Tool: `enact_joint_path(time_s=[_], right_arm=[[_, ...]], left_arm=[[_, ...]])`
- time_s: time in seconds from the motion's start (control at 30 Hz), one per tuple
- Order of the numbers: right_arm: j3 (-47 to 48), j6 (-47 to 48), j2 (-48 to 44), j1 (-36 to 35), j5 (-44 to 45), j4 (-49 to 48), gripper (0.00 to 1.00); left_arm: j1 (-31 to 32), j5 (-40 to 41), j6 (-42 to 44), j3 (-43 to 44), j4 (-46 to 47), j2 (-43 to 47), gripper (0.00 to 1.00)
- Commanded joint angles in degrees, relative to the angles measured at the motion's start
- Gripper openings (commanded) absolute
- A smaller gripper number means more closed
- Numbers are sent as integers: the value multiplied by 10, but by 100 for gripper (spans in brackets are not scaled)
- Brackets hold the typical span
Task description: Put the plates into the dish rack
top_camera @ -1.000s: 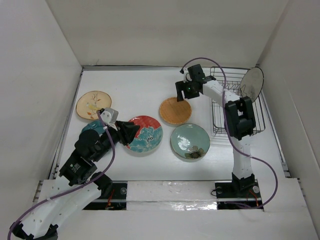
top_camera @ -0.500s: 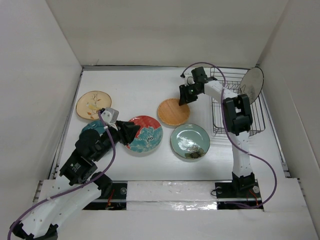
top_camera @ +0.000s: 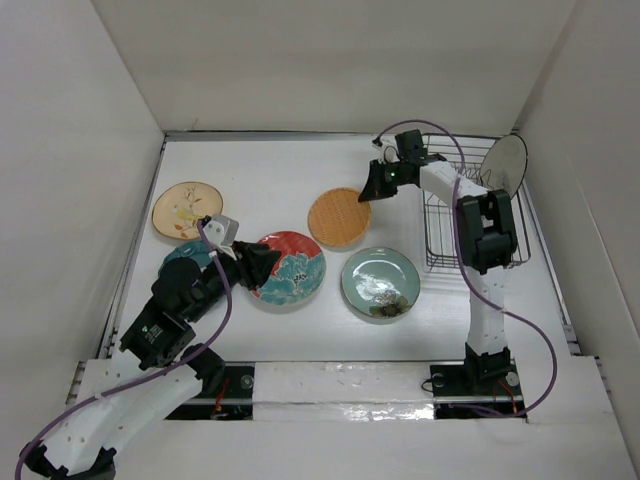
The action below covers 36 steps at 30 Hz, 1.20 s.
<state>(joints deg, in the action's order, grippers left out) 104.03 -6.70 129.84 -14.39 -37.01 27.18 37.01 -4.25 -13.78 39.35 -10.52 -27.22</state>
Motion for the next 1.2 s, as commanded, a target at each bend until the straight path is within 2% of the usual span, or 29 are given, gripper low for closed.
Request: enact_joint_path(time_s=[0.0, 0.07, 0.2, 0.27, 0.37, 0.4, 0.47, 0.5, 0.6, 0.7, 0.8, 1.17], right_arm=[[-27, -24, -100, 9, 57, -126, 0], [-60, -47, -159, 9, 70, -161, 0], [-144, -92, -267, 43, 100, -299, 0], [-180, -107, -336, 59, 132, -327, 0], [-255, -95, -417, 87, 284, -344, 0], [-271, -85, -467, 87, 390, -340, 0], [-312, -38, -511, 93, 494, -340, 0], [-321, -24, -527, 100, 585, -336, 0], [-346, 11, -564, 129, 657, -337, 0], [-367, 47, -562, 153, 679, -376, 0], [-383, 99, -538, 179, 652, -429, 0], [-335, 212, -435, 202, 626, -440, 0]], left_arm=[[3, 2, 2, 13, 25, -3, 33], [3, 2, 2, 13, 26, -2, 33], [3, 1, 2, 13, 26, 1, 33], [3, -1, 2, 13, 24, 2, 34], [3, -5, 2, 13, 25, 8, 34], [3, -8, 3, 13, 27, 11, 34], [3, -8, 4, 13, 28, 20, 34], [3, -8, 4, 13, 30, 23, 34], [3, -17, 5, 13, 29, 25, 34], [3, -23, 6, 13, 29, 25, 34], [3, -23, 5, 11, 25, 32, 34], [3, -30, 5, 11, 29, 39, 35]])
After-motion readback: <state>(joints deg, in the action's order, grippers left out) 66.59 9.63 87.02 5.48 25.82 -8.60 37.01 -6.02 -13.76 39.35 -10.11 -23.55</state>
